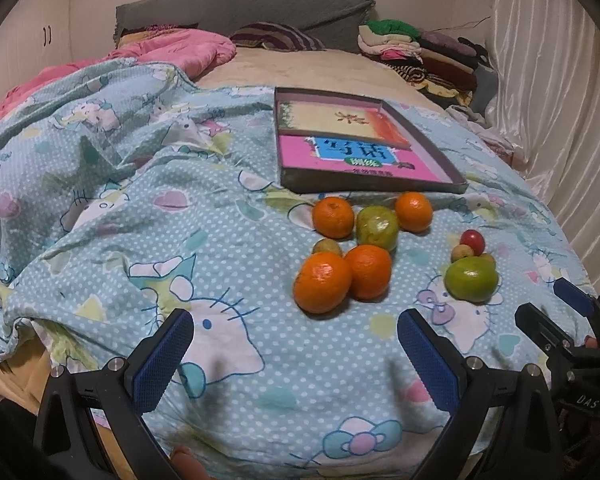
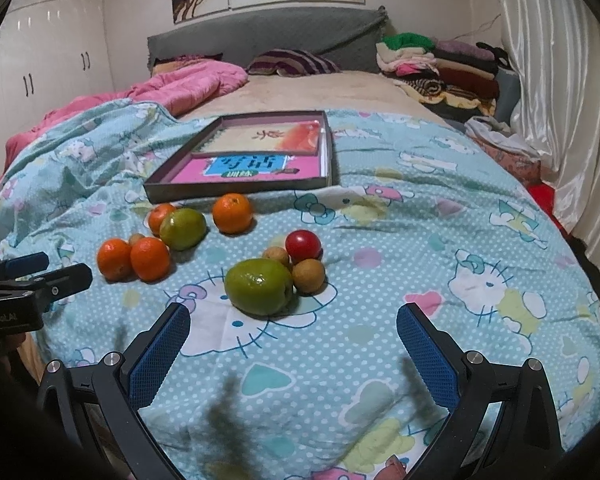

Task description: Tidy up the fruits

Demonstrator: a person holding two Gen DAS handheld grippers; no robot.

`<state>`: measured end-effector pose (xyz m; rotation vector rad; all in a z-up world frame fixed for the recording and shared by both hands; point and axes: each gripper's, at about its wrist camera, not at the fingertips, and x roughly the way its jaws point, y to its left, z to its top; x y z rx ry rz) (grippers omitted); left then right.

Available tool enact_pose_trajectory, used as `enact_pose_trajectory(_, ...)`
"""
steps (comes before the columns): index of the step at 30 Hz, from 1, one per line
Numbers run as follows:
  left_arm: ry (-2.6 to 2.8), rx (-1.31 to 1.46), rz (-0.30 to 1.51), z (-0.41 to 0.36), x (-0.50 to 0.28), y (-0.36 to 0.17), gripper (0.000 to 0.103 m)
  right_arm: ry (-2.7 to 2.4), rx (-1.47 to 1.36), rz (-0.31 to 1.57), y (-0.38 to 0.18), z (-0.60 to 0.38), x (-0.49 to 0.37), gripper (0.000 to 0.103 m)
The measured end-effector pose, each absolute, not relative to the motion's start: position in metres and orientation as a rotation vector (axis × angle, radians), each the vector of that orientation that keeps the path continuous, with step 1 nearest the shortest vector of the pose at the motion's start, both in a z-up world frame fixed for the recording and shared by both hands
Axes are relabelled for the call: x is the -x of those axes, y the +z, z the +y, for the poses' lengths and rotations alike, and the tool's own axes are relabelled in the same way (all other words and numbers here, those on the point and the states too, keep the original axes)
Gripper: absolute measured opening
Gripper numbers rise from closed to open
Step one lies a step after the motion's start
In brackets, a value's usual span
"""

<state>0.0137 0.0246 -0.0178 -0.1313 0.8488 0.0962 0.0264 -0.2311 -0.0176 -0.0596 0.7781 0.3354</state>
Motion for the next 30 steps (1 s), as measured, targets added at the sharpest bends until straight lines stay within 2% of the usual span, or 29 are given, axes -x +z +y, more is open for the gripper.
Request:
enact_pose_trajectory(9, 0.115, 0.085, 0.851, 0.038, -0.029, -0.026, 0.101, 0.394, 0.032, 0.85, -0.033, -0.218, -0.051, 0.1)
enact_pose_trajectory(11, 0.106, 0.083, 0.864, 0.037, -0.032, -0.028, 0.094, 0.406, 0.027, 0.865, -0.036, -0.216, -0.052, 0.096)
enact_pose_trajectory(12, 0.099, 0.079, 0.871, 0.037, -0.034, -0.028, 0.089, 0.411, 0.031, 0.873, -0.038, -0.214, -0.054, 0.09)
enact_pose_trajectory(14, 0.091, 0.076, 0.893, 0.036, -0.038, -0.03, 0.087, 0.421, 0.037, 0.883, -0.041, -0.211, -0.057, 0.08)
enact_pose_trajectory(16, 0.084, 0.066, 0.905, 0.033, -0.041, -0.032, 0.08, 0.437, 0.038, 0.898, -0.044, -0.209, -0.06, 0.068)
enact_pose_trajectory(19, 0.069, 0.056, 0.914, 0.031, -0.045, -0.033, 0.072, 0.448, 0.046, 0.901, -0.046, -0.204, -0.063, 0.067)
enact_pose_trajectory(22, 0.058, 0.058, 0.922, 0.031, -0.047, -0.034, 0.067, 0.456, 0.061, 0.899, -0.048, -0.196, -0.067, 0.062)
enact_pose_trajectory(27, 0.032, 0.059, 0.934, 0.028, -0.051, -0.035, 0.06, 0.442, 0.121, 0.894, -0.052, -0.181, -0.074, 0.062)
enact_pose_trajectory(30, 0.017, 0.055, 0.935, 0.025, -0.056, -0.038, 0.055, 0.431, 0.155, 0.905, -0.058, -0.176, -0.078, 0.055)
